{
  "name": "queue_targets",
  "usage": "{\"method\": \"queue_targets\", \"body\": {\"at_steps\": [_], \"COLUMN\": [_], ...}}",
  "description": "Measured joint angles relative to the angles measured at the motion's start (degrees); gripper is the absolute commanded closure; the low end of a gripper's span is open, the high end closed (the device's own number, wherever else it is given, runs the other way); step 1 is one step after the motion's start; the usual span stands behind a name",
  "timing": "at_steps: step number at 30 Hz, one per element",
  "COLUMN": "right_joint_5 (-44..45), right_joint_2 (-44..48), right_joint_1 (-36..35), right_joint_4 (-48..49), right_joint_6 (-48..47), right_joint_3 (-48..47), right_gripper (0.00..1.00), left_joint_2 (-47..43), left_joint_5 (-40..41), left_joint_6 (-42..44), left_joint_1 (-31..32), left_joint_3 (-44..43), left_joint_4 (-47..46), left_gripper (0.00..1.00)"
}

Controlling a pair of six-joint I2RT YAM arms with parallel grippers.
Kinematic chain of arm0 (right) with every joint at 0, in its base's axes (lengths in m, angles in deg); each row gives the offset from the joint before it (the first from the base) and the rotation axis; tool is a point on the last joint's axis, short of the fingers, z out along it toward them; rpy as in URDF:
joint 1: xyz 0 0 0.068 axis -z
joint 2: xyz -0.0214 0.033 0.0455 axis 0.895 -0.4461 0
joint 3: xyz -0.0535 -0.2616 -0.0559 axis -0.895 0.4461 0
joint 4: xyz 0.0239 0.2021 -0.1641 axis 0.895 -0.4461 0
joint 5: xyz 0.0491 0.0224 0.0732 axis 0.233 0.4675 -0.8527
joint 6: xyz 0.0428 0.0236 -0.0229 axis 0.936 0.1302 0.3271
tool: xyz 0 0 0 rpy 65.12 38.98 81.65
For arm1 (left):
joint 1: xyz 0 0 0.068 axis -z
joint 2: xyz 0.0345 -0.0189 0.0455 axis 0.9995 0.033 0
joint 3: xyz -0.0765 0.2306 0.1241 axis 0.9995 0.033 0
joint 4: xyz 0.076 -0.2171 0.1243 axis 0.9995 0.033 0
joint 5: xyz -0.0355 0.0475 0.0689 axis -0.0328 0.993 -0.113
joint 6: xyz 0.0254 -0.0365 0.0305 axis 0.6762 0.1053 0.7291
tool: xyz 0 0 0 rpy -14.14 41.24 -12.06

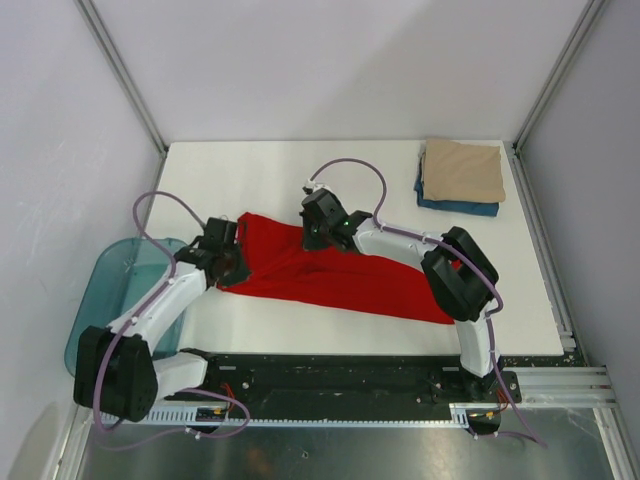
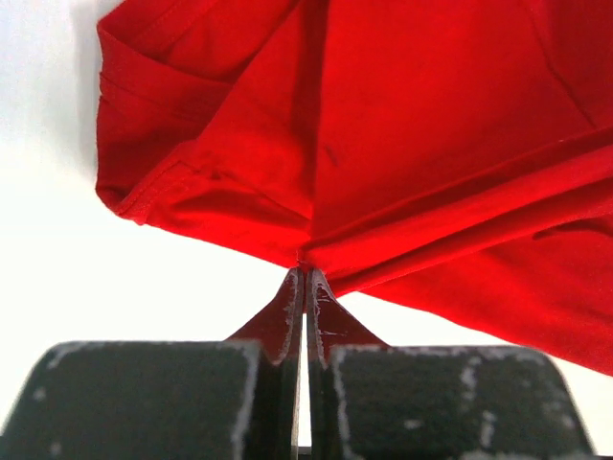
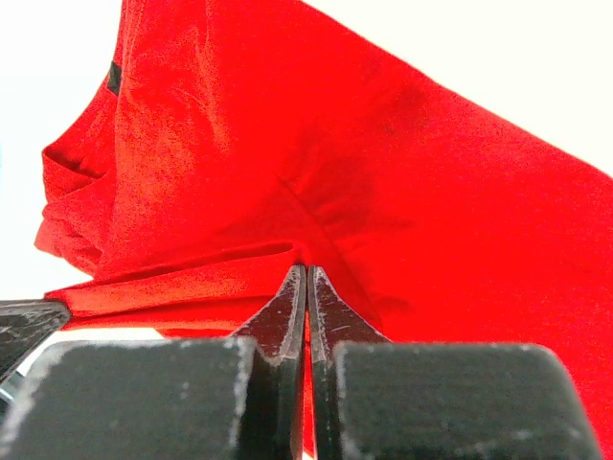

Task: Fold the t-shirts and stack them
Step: Fold the other side of the tshirt into a rectangle

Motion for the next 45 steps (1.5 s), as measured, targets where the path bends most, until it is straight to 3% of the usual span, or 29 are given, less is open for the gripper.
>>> {"method": "queue_targets", "body": {"at_steps": [12,24,27,34,40,45], "right_joint_5": [-0.1,4.0,4.6,5.8,7.3,8.6], "right_joint_2": [-2.9,-2.9,-2.9,-2.0,3.1,6.9], "right_joint_1": [0.3,1.6,1.9,2.7,5.1,5.7], "right_joint_4": [-0.3,-1.3,-1.6,-2.2,-4.4,-5.1], "right_joint_6": [1.5,5.7,6.8,7.5,7.4,7.4], "right_joint_3": [0.6,1.4,1.4,3.7,6.9,7.3], "right_gripper": [1.0,1.0,0.95,0.82,0.8,0.8], "left_joint_2": [10.1,21.7,25.7,34.1,36.6,36.3], "left_joint_5": [0.5,3.5,4.4,5.5,6.2,4.5], "left_joint_6": [-0.7,0.6,1.3,3.0,5.1,6.3], "left_joint_1": [-0.1,-0.1,-0.1,-1.0,-2.6,-3.0], "left_joint_3": [-2.3,-15.9,-18.9,-24.2,-27.2,-29.0], "left_joint_4": [-2.3,-2.7,-2.8,-3.1,-3.2,-4.6], "left_gripper": [1.0,1.0,0.98,0.83,0.81,0.68]}}
